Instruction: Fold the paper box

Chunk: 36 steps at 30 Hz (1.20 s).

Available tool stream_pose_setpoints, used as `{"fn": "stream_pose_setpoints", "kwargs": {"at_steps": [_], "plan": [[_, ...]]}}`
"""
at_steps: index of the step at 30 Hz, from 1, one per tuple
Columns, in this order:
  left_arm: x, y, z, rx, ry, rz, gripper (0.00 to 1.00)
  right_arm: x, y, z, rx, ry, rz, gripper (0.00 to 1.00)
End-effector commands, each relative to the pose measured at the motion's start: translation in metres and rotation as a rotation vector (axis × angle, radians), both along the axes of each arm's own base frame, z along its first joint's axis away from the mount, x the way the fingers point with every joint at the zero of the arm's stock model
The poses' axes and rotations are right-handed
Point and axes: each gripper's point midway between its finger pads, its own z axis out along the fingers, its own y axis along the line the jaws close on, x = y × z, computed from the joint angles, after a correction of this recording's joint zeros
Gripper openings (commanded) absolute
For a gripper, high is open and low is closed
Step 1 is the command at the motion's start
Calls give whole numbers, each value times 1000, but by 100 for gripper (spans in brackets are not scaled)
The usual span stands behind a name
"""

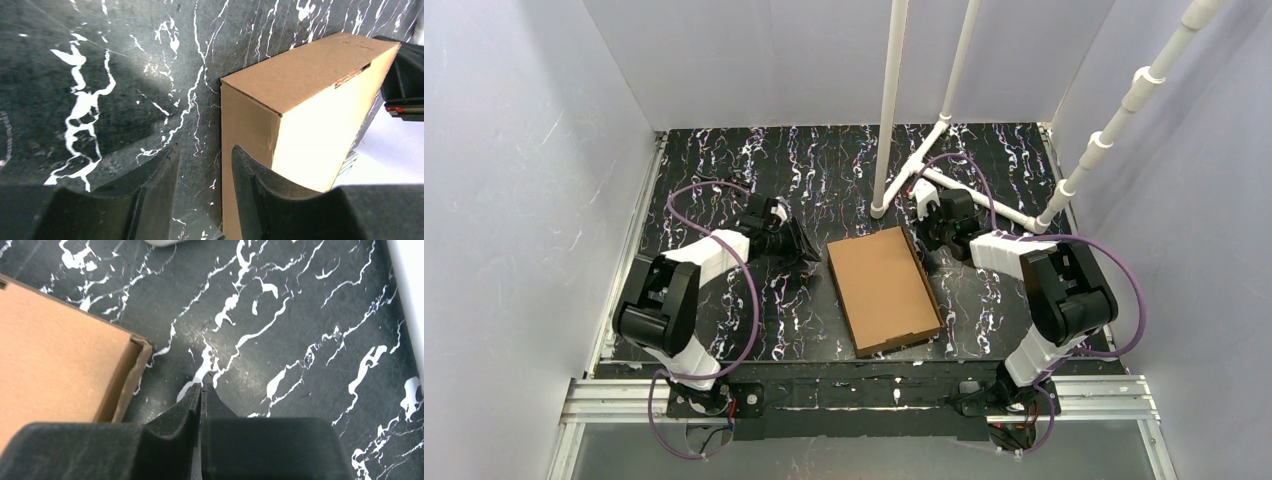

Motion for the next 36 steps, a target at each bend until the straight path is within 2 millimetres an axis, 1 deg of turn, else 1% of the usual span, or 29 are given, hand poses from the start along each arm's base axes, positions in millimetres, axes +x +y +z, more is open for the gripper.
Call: {"fn": "stream_pose_setpoints", "kwargs": {"at_steps": [1,3,5,8,10,12,13,14,15,16,18,20,21,23,24,25,26,28,29,32,34,36], "plan": [[-8,7,12,-8,-42,-23,42,0,3,11,41,7,-4,13],[-9,7,9,-13,-42,-18,42,5,5,10,48,0,-12,13],[-8,4,5,-33,-25,-9,41,14,12,9,71,-1,-12,13],[-4,-9,1,-71,-7,-20,40,23,33,12,91,-15,15,10],[-2,-20,1,-81,-1,-45,40,16,57,18,111,-21,73,8],[2,-34,4,-90,-7,-79,39,1,80,24,130,-26,153,7],[2,-38,4,-88,-4,-89,39,-7,87,26,125,-40,187,7],[3,-41,3,-82,-4,-95,39,-13,90,30,114,-63,201,7],[3,-40,3,-72,-8,-93,39,-12,85,31,95,-82,187,8],[2,-36,2,-48,-11,-82,39,-7,73,31,62,-97,145,9],[2,-20,6,19,-44,-62,40,6,41,31,14,-76,56,13],[1,-1,15,82,-89,-40,43,9,8,31,-22,-16,-1,17],[-1,10,20,113,-108,-23,47,10,-7,34,-39,-11,-24,19],[-6,29,35,144,-152,6,54,5,-32,43,-74,-18,-48,21],[-12,35,41,150,-166,11,55,-3,-41,45,-98,-8,-45,23],[-18,38,46,144,-172,13,56,-11,-46,48,-119,-8,-29,26],[-29,40,46,128,-158,10,56,-22,-49,50,-131,1,-1,27],[-51,32,46,51,-118,5,53,-44,-54,48,-165,21,56,26],[-64,26,43,9,-89,-5,51,-56,-57,44,-180,39,83,25],[-101,6,36,-55,-55,-45,45,-93,-64,26,-216,110,170,19],[-120,-10,29,-67,-55,-70,42,-116,-60,14,-214,164,242,14],[-132,-26,20,-77,-34,-83,40,-140,-44,3,-214,220,345,10]]}}
